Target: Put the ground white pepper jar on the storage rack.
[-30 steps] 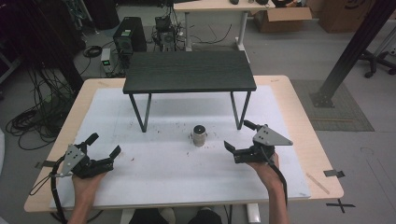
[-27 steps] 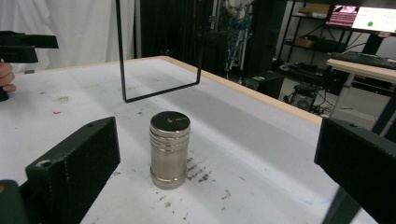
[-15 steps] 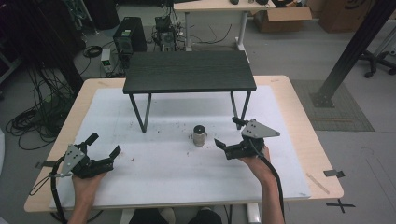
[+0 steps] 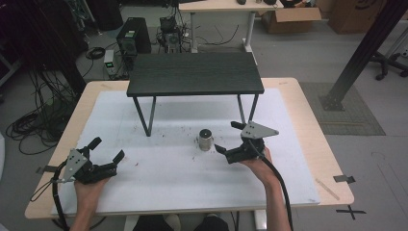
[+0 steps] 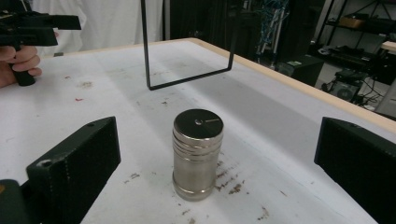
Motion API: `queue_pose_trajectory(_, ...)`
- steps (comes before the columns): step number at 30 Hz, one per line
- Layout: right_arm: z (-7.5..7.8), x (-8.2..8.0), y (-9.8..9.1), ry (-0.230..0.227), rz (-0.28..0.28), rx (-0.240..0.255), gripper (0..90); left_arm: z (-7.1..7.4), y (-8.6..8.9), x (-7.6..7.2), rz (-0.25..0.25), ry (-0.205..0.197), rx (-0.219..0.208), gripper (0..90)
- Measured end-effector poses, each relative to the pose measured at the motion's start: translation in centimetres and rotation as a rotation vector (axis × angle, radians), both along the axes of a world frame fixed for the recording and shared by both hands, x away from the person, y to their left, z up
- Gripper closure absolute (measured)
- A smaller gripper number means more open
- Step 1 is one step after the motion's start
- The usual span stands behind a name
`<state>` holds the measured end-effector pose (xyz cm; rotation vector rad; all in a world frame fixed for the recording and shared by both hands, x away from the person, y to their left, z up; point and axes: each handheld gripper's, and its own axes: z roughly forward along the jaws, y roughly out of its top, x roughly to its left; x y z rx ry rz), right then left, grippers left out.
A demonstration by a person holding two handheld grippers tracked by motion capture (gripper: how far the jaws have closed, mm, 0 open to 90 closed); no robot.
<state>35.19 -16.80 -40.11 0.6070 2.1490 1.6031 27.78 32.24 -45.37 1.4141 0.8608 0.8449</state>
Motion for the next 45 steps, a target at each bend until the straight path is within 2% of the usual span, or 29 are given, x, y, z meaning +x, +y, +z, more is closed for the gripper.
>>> queue_pose_trajectory(16,-1.3,1.2,1.9,0.060,0.048,-0.033,0.1,0.0,0.0,0.0,0.000,0.002,0.000,0.8)
queue_pose_trajectory(33,-2.0,2.9,4.2,0.107,0.040,-0.089,1.3,0.0,0.0,0.1,0.000,0.006,-0.001,1.0)
queue_pose_trajectory(39,-2.2,3.3,4.9,0.117,0.040,-0.115,4.9,0.0,0.0,0.1,0.000,0.006,-0.003,1.1)
queue_pose_trajectory(45,-2.6,3.5,5.2,0.144,0.039,-0.132,10.0,0.0,0.0,0.1,0.000,0.007,-0.002,1.1)
